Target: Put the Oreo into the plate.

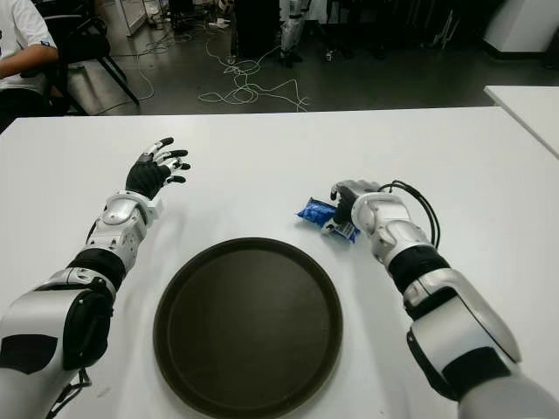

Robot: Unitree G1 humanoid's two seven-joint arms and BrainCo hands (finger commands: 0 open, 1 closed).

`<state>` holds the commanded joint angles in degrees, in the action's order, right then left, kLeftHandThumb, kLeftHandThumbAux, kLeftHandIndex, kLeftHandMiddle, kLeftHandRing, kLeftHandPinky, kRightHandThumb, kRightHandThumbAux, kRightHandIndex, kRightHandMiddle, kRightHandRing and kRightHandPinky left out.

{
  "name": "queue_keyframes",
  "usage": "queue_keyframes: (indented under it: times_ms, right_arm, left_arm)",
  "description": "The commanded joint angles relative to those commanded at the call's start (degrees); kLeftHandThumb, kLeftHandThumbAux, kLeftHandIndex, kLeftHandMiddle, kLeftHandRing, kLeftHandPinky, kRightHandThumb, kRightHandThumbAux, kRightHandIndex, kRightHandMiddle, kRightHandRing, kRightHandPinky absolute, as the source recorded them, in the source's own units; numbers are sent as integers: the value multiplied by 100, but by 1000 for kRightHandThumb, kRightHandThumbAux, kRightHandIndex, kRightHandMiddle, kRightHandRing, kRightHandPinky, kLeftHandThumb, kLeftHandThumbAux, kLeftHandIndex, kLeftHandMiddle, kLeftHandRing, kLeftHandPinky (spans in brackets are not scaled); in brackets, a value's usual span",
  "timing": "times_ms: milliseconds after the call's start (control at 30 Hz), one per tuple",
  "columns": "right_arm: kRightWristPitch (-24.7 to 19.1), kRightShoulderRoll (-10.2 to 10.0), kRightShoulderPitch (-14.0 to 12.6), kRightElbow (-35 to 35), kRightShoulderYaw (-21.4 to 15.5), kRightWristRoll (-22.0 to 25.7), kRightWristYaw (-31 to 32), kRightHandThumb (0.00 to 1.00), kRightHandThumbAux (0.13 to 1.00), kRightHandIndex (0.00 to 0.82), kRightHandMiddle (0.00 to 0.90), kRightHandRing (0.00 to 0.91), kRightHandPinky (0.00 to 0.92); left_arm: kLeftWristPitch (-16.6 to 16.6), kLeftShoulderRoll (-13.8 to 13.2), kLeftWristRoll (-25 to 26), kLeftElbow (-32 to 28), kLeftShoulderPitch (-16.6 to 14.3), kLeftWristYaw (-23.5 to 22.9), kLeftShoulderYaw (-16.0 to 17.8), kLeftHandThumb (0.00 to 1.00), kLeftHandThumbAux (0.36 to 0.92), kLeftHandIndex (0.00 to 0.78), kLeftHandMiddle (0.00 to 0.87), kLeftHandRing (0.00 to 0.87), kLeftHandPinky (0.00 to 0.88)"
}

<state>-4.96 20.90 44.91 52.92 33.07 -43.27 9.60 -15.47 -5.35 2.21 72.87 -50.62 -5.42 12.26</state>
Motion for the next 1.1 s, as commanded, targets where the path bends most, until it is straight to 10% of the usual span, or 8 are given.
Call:
queue_keyframes:
  times_ms: [1100]
  right_arm:
    - [566, 88, 1, 367, 111, 57, -32, 1, 530, 160, 208, 242, 283]
  left_arm:
    - [-118, 35, 80, -22, 38, 14, 17, 208, 828, 156, 298, 366, 456]
